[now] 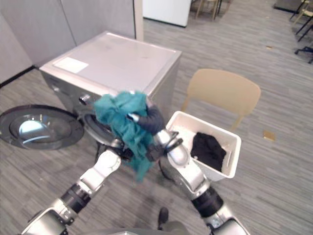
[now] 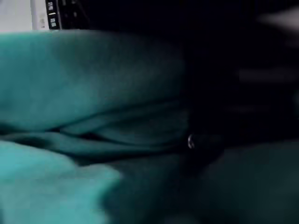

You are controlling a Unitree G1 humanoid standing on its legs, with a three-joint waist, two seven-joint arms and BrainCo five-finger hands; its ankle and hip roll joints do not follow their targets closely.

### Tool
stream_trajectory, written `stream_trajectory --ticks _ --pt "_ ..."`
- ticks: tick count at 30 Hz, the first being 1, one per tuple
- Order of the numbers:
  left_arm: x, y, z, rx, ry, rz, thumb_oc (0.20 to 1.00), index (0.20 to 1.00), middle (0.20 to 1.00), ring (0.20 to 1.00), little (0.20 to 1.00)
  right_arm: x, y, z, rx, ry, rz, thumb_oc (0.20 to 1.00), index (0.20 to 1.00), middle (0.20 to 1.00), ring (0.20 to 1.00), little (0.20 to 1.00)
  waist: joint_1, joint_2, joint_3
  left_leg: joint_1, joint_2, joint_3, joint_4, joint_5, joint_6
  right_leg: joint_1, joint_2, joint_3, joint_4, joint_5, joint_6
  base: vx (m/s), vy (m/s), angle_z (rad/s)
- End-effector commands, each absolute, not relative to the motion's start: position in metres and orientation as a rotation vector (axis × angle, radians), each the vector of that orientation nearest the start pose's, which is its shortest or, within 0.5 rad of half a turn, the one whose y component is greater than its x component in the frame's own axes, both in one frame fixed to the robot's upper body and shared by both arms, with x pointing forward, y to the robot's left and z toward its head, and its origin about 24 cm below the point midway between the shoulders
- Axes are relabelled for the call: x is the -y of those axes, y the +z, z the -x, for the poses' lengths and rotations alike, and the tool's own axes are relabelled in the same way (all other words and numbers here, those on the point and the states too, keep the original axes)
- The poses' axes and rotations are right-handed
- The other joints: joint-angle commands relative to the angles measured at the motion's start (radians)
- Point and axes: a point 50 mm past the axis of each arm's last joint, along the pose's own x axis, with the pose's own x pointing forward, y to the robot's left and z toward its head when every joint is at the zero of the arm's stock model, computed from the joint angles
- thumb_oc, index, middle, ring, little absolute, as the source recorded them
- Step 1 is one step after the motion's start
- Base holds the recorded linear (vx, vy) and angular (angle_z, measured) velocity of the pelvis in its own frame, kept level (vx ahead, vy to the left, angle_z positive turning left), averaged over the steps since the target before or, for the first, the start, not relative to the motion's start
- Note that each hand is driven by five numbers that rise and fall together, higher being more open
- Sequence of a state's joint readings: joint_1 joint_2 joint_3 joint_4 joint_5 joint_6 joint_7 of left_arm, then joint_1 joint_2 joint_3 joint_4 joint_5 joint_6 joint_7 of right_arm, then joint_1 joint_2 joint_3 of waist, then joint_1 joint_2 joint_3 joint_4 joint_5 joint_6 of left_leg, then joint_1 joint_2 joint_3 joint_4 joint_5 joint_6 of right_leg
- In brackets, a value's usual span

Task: Grab the laundry basket,head to the washer,open it,put in the laundry and shut it.

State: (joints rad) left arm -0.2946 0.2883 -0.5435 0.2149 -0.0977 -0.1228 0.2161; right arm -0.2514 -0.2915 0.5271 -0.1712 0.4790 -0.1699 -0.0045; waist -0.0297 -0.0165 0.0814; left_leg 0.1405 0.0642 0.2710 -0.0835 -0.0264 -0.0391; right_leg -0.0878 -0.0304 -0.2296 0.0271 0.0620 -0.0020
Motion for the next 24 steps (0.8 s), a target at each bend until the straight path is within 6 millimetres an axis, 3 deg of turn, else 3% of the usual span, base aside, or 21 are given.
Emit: stream_trajectory --ticks 1,5,8,10,11,12,14,16,19,20,24 --pt "-0.089 0.070 -0.290 0.224 -0.321 -0.274 0.200 0.200 0.200 0.200 0.200 0.058 0.146 -0.251 0.444 0.655 -0.222 1.000 1.000 1.000 1.000 1.000 -0.010 -0.044 -0.021 -0.052 -0.018 -0.019 -0.004 -0.001 -0.004 0.121 -0.056 0.044 -0.005 -0.110 0.132 0.01 -0.004 -0.08" --pt "-0.118 0.051 -0.279 0.130 -0.252 -0.238 0.200 0.200 0.200 0.200 0.200 0.088 0.122 -0.256 0.381 0.521 -0.024 1.000 1.000 1.000 1.000 1.000 -0.008 -0.038 -0.020 -0.054 -0.018 -0.025 -0.004 0.002 -0.006 0.131 -0.059 0.037 -0.015 -0.107 0.134 0.01 -0.003 0.00" --pt "-0.128 0.044 -0.273 0.092 -0.230 -0.211 0.200 0.200 0.200 0.200 0.200 0.102 0.114 -0.256 0.356 0.464 0.033 1.000 1.000 1.000 1.000 1.000 -0.007 -0.038 -0.022 -0.055 -0.019 -0.027 -0.004 0.003 -0.006 0.134 -0.059 0.034 -0.018 -0.106 0.134 0.01 -0.011 0.02" --pt "-0.142 0.032 -0.262 0.027 -0.192 -0.135 0.200 0.200 0.200 0.200 0.200 0.127 0.100 -0.253 0.304 0.372 0.122 1.000 1.000 1.000 1.000 1.000 -0.006 -0.035 -0.020 -0.058 -0.019 -0.032 -0.004 0.007 -0.007 0.138 -0.058 0.031 -0.022 -0.107 0.133 0.01 -0.009 0.02" --pt "-0.142 0.032 -0.261 0.026 -0.192 -0.134 0.200 0.200 0.200 0.200 0.200 0.127 0.100 -0.253 0.303 0.371 0.122 1.000 1.000 1.000 1.000 1.000 -0.007 -0.035 -0.021 -0.058 -0.019 -0.032 -0.004 0.007 -0.007 0.138 -0.058 0.031 -0.022 -0.107 0.133 0.01 -0.025 0.04" --pt "-0.155 0.025 -0.255 -0.010 -0.161 -0.123 0.200 0.200 0.200 0.200 0.200 0.146 0.091 -0.250 0.266 0.301 0.204 1.000 1.000 1.000 1.000 1.000 -0.007 -0.035 -0.019 -0.060 -0.019 -0.035 -0.004 0.009 -0.006 0.140 -0.058 0.030 -0.021 -0.107 0.133 0.00 -0.013 0.03" --pt "-0.163 0.020 -0.250 -0.032 -0.145 -0.134 0.200 0.200 0.200 0.200 0.200 0.156 0.087 -0.248 0.247 0.271 0.242 1.000 1.000 1.000 1.000 1.000 -0.007 -0.035 -0.019 -0.060 -0.019 -0.037 -0.004 0.009 -0.007 0.141 -0.057 0.029 -0.022 -0.107 0.133 0.00 0.000 0.00" --pt "-0.188 0.004 -0.234 -0.120 -0.107 -0.197 0.200 0.200 0.200 0.200 0.200 0.187 0.066 -0.237 0.137 0.197 0.357 1.000 1.000 1.000 1.000 1.000 -0.008 -0.034 -0.015 -0.061 -0.019 -0.039 -0.004 0.010 -0.006 0.140 -0.057 0.025 -0.022 -0.107 0.134 0.00 0.000 0.00" --pt "-0.205 -0.010 -0.221 -0.195 -0.083 -0.231 0.200 0.200 0.200 0.200 0.200 0.204 0.050 -0.226 0.043 0.172 0.421 1.000 1.000 1.000 1.000 1.000 -0.008 -0.032 -0.014 -0.061 -0.019 -0.041 -0.004 0.010 -0.006 0.140 -0.055 0.023 -0.021 -0.109 0.134 0.00 0.000 0.00" --pt "-0.220 -0.027 -0.203 -0.296 -0.050 -0.238 0.200 0.200 0.200 0.200 0.200 0.221 0.031 -0.213 -0.071 0.150 0.476 1.000 1.000 1.000 1.000 1.000 -0.009 -0.030 -0.009 -0.060 -0.020 -0.041 -0.004 0.010 -0.006 0.140 -0.054 0.023 -0.022 -0.110 0.134 0.00 0.000 0.00" --pt "-0.238 -0.045 -0.179 -0.410 0.007 -0.231 0.200 0.200 0.200 0.200 0.200 0.237 0.003 -0.196 -0.233 0.142 0.540 1.000 1.000 1.000 1.000 1.000 -0.006 -0.028 -0.004 -0.057 -0.019 -0.045 -0.004 0.007 -0.006 0.141 -0.053 0.025 -0.022 -0.114 0.132 0.00 -0.009 0.00"
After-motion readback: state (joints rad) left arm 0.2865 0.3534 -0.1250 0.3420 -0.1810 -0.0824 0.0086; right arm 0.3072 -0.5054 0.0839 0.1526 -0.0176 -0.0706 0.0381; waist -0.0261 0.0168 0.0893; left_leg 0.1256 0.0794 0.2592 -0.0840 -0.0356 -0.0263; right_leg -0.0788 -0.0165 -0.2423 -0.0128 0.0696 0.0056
